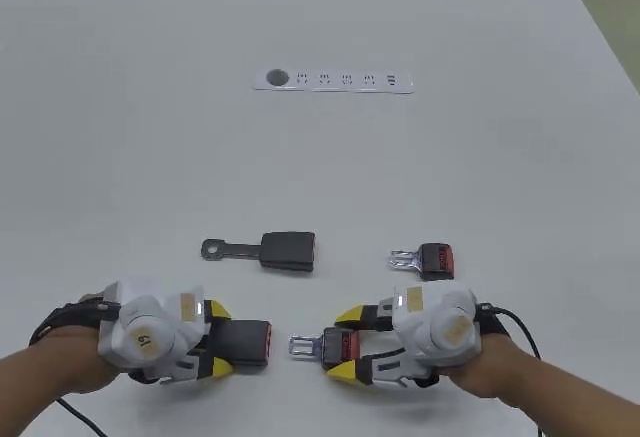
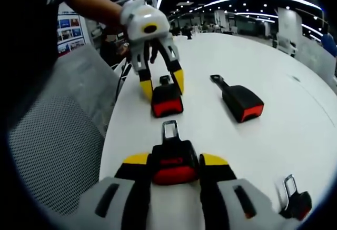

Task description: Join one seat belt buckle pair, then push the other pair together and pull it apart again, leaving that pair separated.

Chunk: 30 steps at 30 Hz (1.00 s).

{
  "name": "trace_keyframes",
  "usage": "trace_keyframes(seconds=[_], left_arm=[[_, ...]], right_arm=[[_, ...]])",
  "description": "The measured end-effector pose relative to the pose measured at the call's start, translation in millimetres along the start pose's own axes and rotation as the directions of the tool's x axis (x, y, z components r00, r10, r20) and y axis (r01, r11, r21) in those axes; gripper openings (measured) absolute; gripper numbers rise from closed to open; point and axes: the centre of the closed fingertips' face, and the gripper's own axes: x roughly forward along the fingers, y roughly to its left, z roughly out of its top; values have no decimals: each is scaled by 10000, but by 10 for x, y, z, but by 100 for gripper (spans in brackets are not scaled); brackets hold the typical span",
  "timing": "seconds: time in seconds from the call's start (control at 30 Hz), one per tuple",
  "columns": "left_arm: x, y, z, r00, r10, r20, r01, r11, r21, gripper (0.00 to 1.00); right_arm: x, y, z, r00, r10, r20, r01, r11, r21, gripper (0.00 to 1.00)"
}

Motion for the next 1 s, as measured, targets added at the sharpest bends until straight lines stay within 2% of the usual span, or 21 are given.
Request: trace_keyframes(seconds=[0.7,1.0], left_arm=[[-6,-5,4,10000,-36,17,36,10000,13,35],[-3,-3,1,9999,-52,-122,54,9999,87,34]], right_arm=[[283,42,283,9991,168,384,-173,9998,131,36],[301,33,295,9994,47,353,-57,9996,268,36]])
